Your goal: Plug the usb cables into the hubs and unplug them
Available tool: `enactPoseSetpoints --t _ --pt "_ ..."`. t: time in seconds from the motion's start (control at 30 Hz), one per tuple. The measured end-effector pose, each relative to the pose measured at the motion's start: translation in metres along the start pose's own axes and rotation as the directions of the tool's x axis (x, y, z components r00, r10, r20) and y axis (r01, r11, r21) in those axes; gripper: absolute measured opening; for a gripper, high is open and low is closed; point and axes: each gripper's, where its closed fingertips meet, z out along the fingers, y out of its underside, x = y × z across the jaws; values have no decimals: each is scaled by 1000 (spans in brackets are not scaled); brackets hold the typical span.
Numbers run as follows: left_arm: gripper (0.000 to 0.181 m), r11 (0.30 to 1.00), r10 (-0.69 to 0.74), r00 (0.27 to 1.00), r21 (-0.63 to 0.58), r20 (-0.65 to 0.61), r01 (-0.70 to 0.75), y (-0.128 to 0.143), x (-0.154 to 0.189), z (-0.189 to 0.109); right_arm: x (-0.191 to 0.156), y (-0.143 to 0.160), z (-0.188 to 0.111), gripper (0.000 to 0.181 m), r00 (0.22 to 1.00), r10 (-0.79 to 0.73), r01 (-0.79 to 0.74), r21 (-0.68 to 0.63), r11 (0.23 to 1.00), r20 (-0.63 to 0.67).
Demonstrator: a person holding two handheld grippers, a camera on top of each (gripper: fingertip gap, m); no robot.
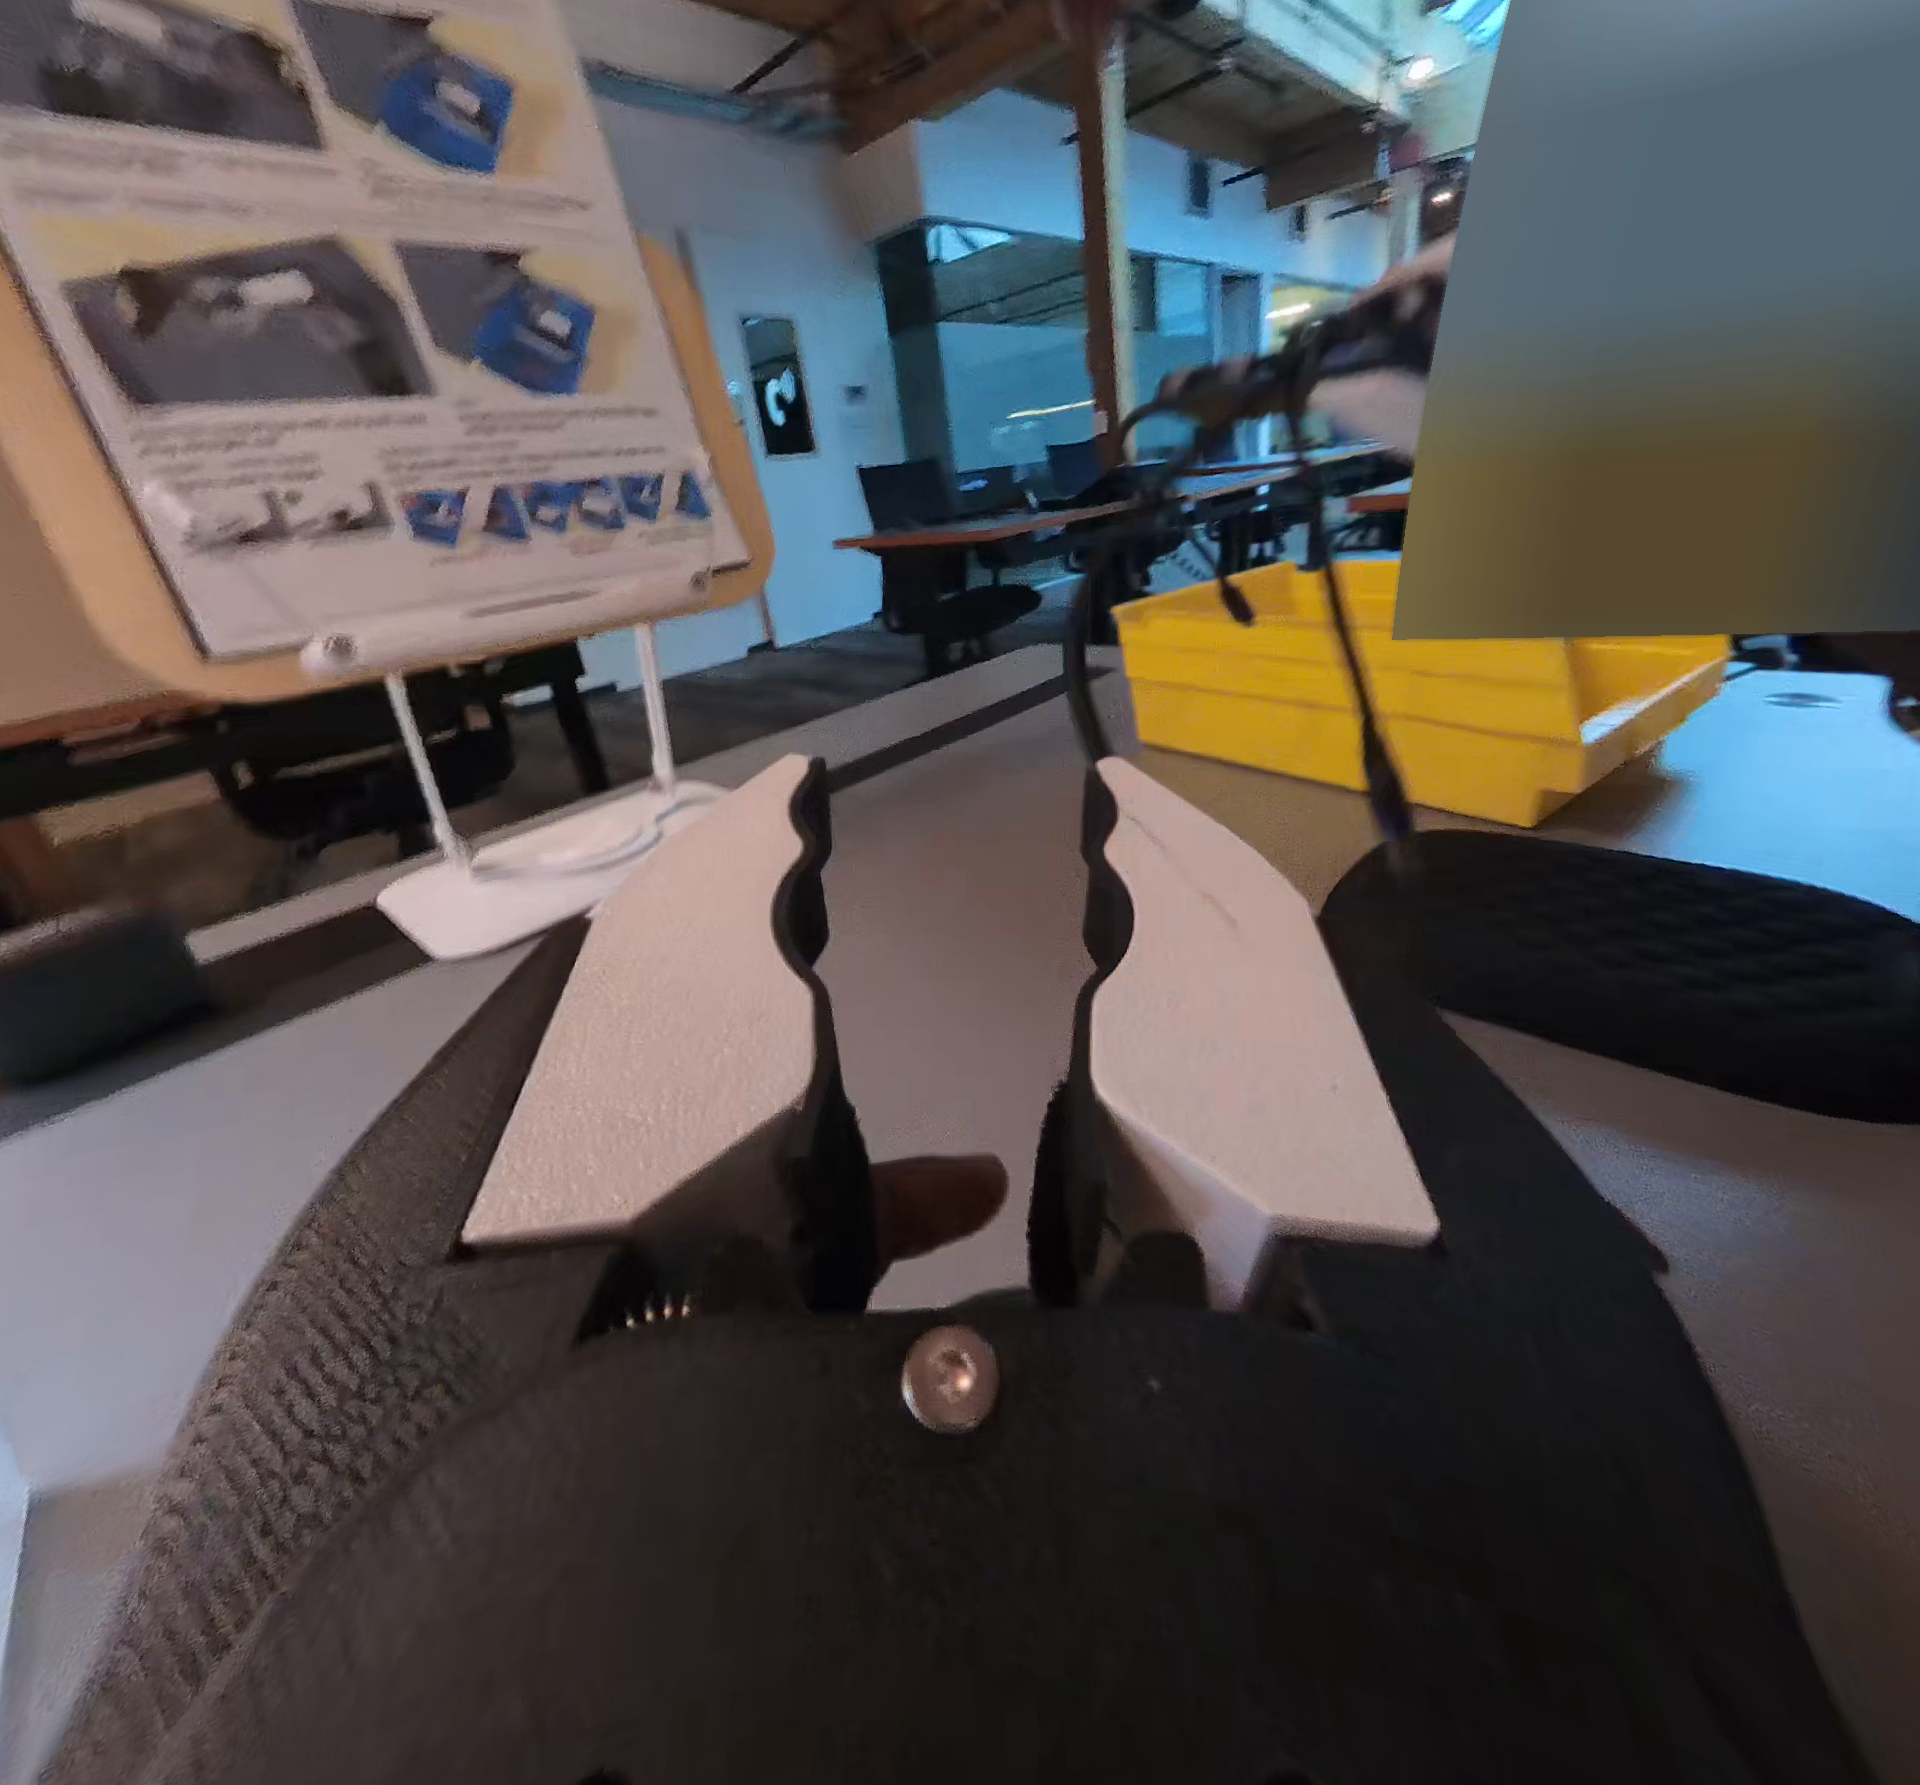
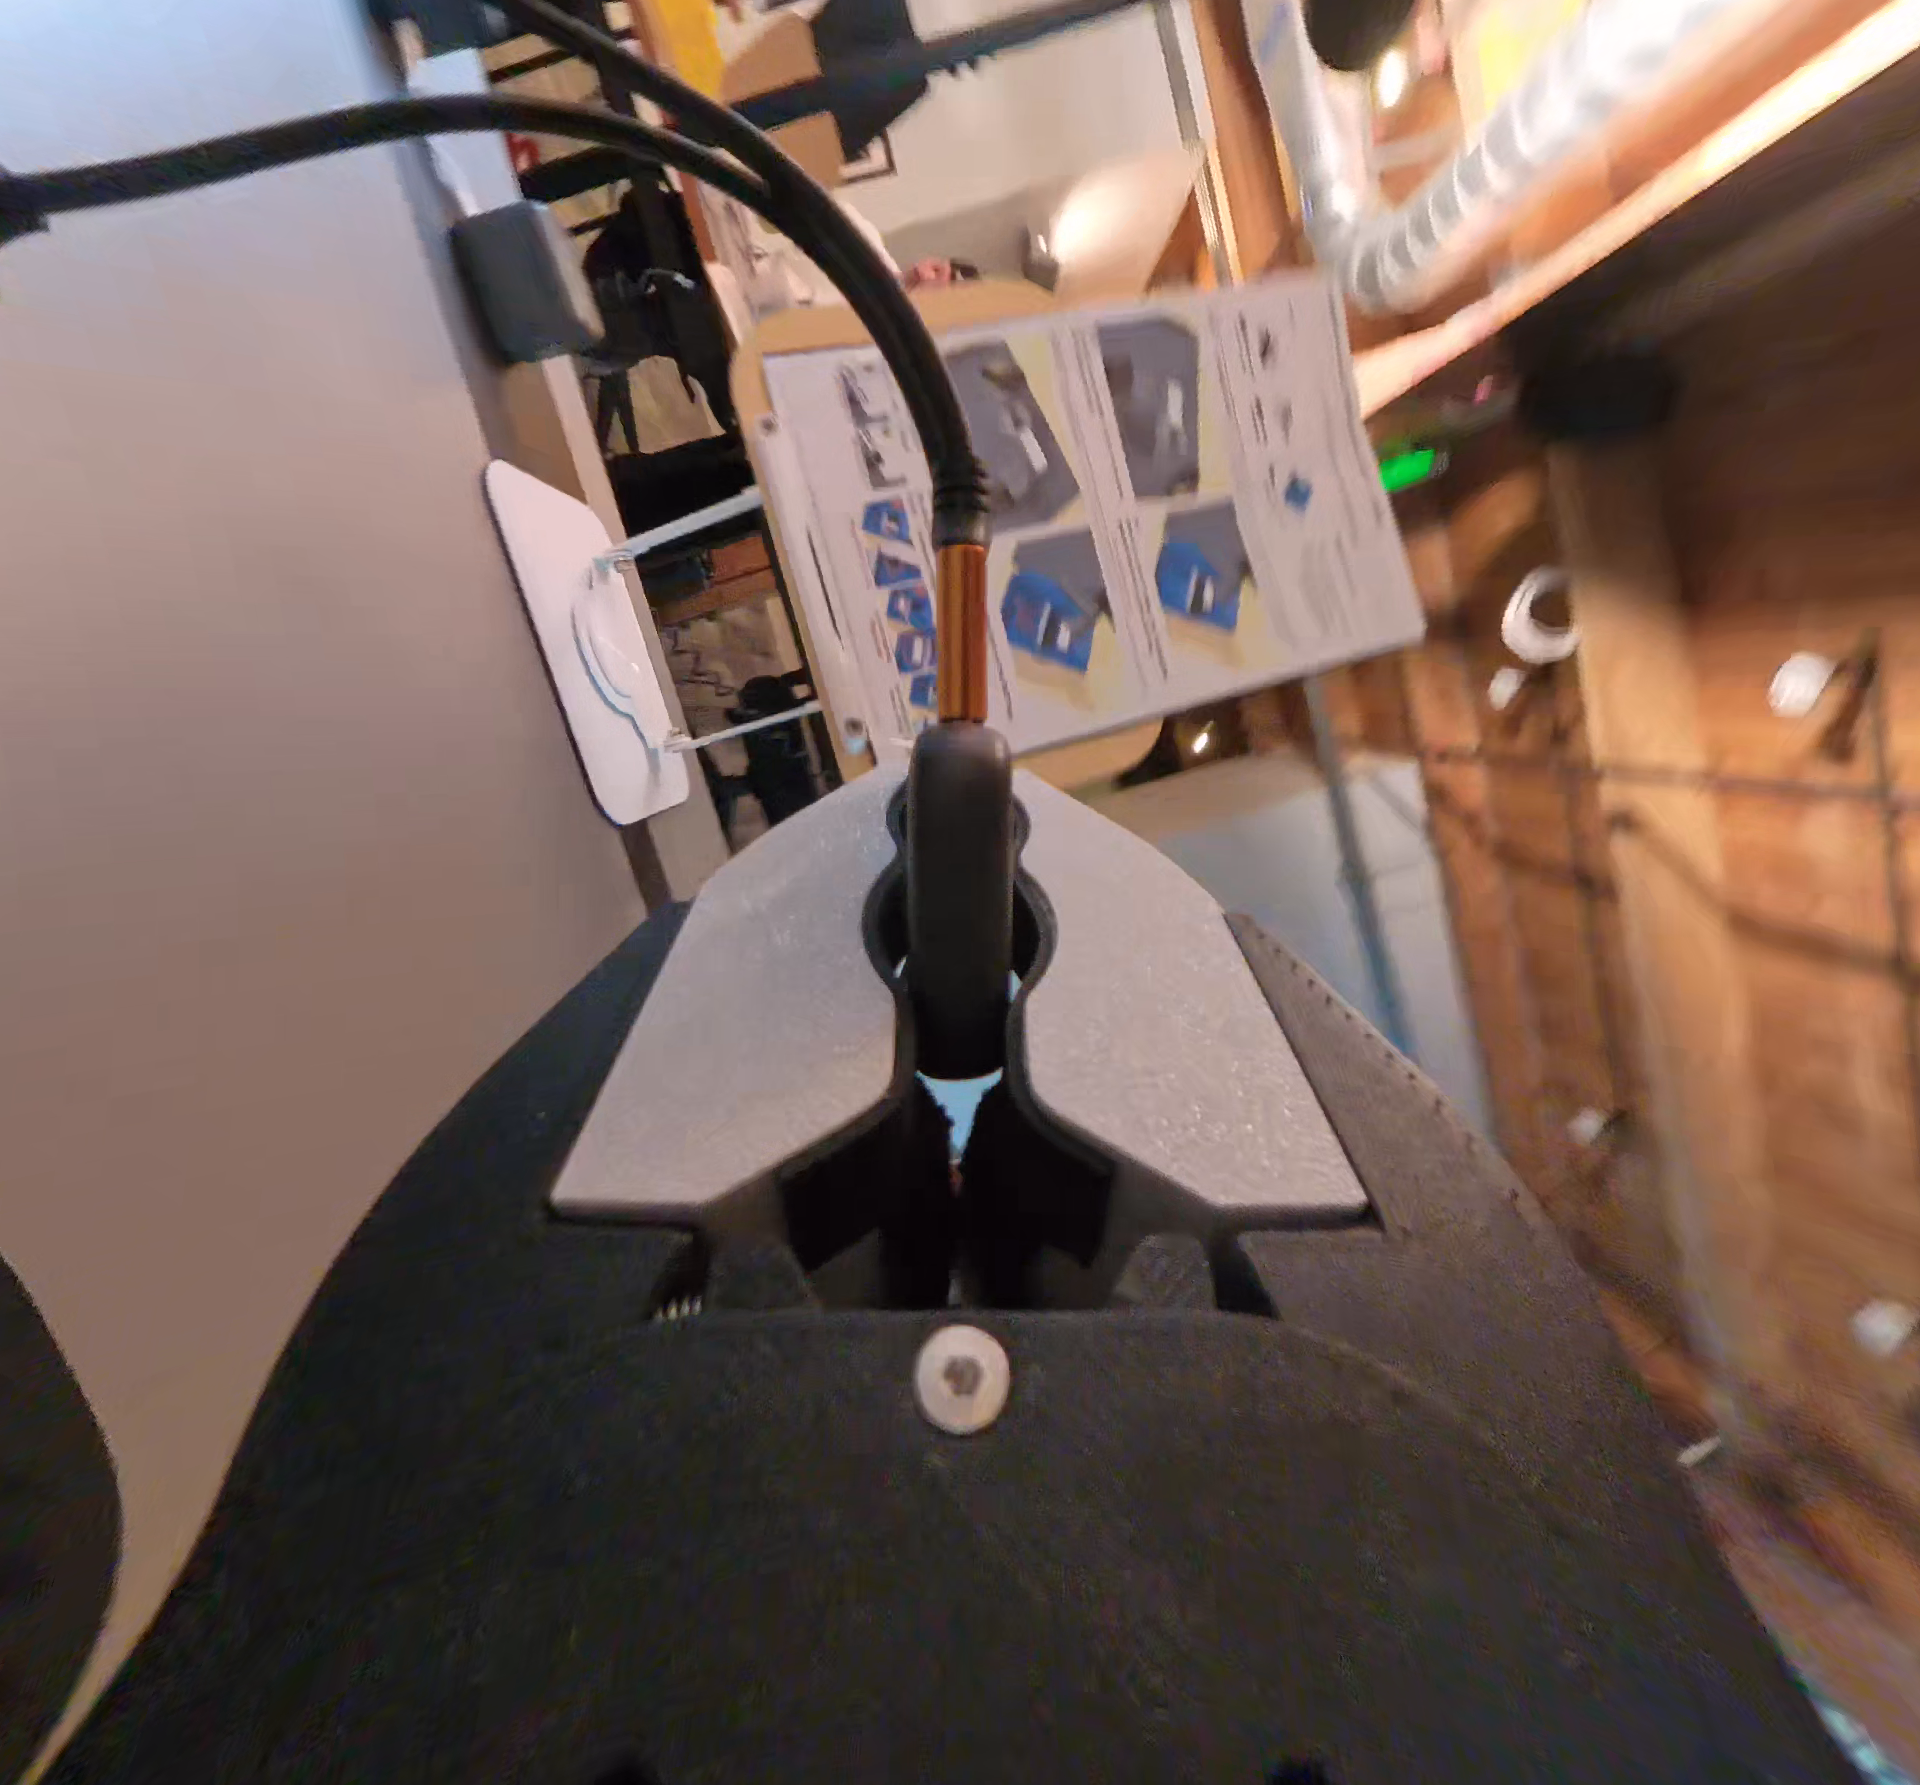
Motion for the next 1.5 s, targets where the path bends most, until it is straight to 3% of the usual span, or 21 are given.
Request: enactPoseSetpoints --t 0.07,0.13,0.37,0.6,0.87,1.03,1.17,1.27,1.33,1.4,1.5 --pt "47 999 -32 999 -10 22 33 14 -3 -2 20 22 -1 13 985 173 -173 -61 983 -15" --pt "47 999 -33 998 32 50 31 10 -6 -5 38 45 -4 12 945 325 -327 -120 937 -38" --pt "45 990 -124 992 75 29 122 7 -10 -12 94 114 -27 12 711 695 -699 -205 685 -107" --pt "43 998 -48 999 38 14 48 11 -1 -8 138 174 -69 12 485 855 -869 -216 446 -184" --pt "41 999 51 998 -9 -26 -51 17 14 -4 127 257 -91 12 291 916 -937 -278 214 -277" --pt "41 994 98 993 -47 -60 -101 23 21 0 87 308 -88 13 329 858 -904 -394 166 -394" --pt "40 987 143 986 -61 -87 -148 26 28 1 26 346 -92 13 565 708 -715 -680 164 -423" --pt "40 982 168 980 -72 -106 -176 29 32 2 -4 355 -86 13 708 616 -582 -779 233 -345" --pt "40 980 173 979 -80 -110 -182 30 33 2 -21 357 -86 17 783 564 -454 -861 229 -263" --pt "40 980 173 979 -80 -109 -182 30 33 2 -40 356 -86 27 813 558 -335 -917 217 -164" --pt "40 981 170 980 -73 -106 -178 29 33 2 -60 349 -89 55 760 639 -293 -940 174 -118"
